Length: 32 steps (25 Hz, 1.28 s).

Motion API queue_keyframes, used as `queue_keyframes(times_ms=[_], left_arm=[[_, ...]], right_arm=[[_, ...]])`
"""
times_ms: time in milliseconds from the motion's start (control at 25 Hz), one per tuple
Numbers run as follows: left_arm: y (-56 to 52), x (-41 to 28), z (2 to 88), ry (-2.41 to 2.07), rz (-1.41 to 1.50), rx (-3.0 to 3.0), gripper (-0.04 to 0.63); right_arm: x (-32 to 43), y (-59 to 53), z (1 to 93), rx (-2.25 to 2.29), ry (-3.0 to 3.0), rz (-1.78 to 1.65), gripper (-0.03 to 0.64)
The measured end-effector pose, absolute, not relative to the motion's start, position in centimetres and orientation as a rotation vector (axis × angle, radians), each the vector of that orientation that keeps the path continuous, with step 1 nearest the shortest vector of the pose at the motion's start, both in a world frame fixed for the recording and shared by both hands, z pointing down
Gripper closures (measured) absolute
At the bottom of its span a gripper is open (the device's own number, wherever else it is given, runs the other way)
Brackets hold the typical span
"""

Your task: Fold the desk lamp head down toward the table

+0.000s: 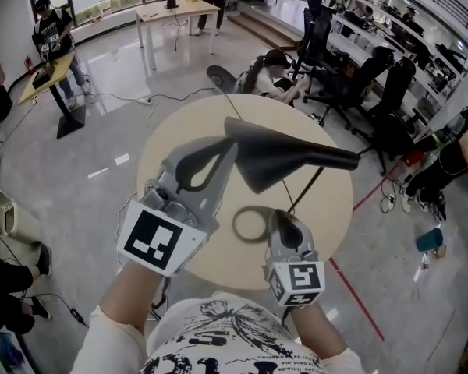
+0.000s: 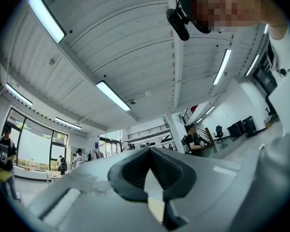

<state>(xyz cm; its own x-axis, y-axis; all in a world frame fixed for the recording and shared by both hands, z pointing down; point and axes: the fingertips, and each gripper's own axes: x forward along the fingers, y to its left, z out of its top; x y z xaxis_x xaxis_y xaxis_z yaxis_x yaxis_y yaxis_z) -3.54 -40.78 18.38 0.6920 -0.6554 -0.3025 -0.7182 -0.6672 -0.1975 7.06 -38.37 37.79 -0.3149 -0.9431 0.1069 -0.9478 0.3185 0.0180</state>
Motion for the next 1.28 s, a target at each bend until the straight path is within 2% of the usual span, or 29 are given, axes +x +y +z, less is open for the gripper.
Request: queue_keyframes(times_ms=[360, 960, 1280], left_arm=[[-40.5, -4.3, 19.3, 1.098, 0.360, -2.630, 0.589], [-40.6, -4.9, 26.9, 1.189, 0.282, -2.717, 0.589], [-41.0, -2.2, 32.6, 1.213, 0.185, -2.814, 0.589]], right_arm=[[6.8, -37.9, 38.9, 1.789, -2.440, 0.093, 0.607], [7.8, -36.9, 41.5, 1.781, -2.378, 0.163, 0.608], [9.4, -36.4, 43.3, 1.791, -2.366, 0.202, 0.608]])
